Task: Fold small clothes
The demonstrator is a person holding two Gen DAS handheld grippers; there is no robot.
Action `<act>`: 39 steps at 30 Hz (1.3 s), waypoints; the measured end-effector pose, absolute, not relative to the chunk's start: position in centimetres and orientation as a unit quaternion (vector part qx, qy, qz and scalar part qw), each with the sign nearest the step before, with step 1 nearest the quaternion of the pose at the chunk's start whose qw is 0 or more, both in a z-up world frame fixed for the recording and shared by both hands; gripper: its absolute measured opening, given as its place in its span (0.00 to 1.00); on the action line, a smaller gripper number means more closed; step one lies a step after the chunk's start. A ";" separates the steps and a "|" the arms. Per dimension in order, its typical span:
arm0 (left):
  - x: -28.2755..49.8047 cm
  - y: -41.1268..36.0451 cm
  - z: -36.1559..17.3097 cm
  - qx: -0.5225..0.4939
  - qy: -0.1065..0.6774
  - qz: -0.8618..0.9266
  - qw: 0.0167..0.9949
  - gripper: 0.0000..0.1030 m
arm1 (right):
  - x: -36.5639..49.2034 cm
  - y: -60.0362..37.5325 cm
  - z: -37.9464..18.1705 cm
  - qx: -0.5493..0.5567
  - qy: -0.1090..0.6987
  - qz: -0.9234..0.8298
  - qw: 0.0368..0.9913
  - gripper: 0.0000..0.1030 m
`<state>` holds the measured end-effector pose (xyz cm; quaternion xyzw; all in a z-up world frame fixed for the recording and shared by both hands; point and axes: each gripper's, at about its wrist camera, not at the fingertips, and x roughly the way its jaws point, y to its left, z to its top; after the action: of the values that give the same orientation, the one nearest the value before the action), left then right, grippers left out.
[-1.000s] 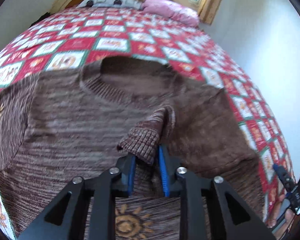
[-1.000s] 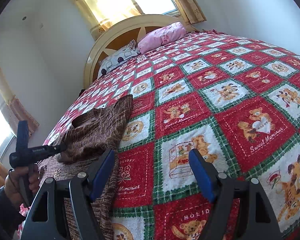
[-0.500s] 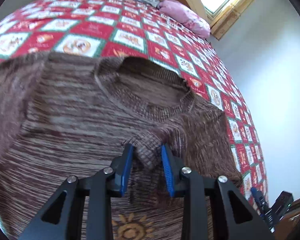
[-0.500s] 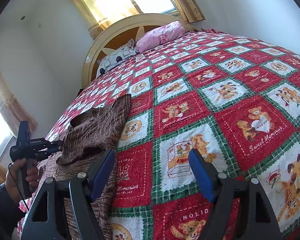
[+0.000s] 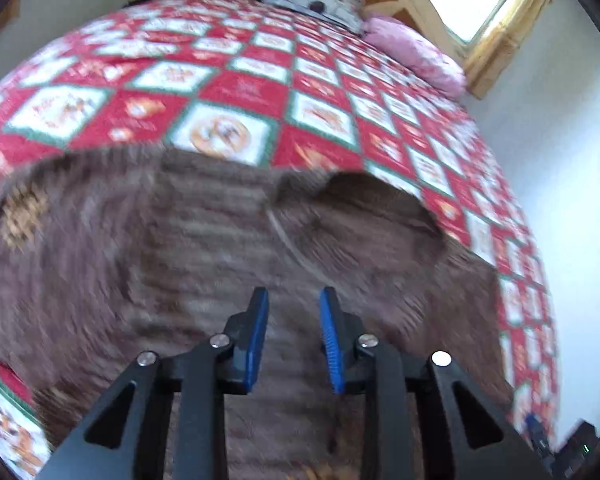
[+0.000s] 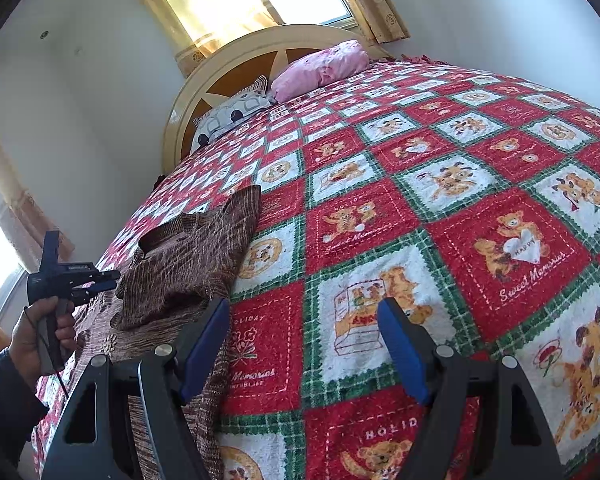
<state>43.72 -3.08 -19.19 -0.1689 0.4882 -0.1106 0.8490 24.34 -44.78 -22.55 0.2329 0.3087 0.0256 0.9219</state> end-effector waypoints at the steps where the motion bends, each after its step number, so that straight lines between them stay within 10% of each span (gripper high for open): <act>1: 42.8 -3.4 -19.3 -0.166 0.491 -0.122 0.847 0.28 | 24.3 -44.7 -22.5 0.232 0.310 0.025 0.922 0.74; 11: 40.0 -7.3 -19.1 -0.132 0.475 -0.170 0.853 0.50 | 24.2 -44.7 -22.5 0.232 0.308 0.024 0.922 0.74; 13: 40.8 -8.0 -18.9 -0.108 0.468 -0.167 0.861 0.48 | 24.2 -44.8 -22.5 0.233 0.307 0.024 0.922 0.74; 16: 42.1 -8.4 -19.1 -0.082 0.470 -0.168 0.863 0.09 | 24.3 -44.7 -22.5 0.231 0.310 0.025 0.922 0.74; 39: 36.3 -9.0 -20.8 -0.009 0.488 -0.144 0.861 0.31 | 24.4 -44.0 -22.3 0.220 0.308 0.033 0.925 0.74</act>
<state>36.28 -8.99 -20.82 -0.0090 0.4878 -0.1438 0.8609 24.37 -44.02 -22.34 0.2198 0.3077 0.0329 0.9252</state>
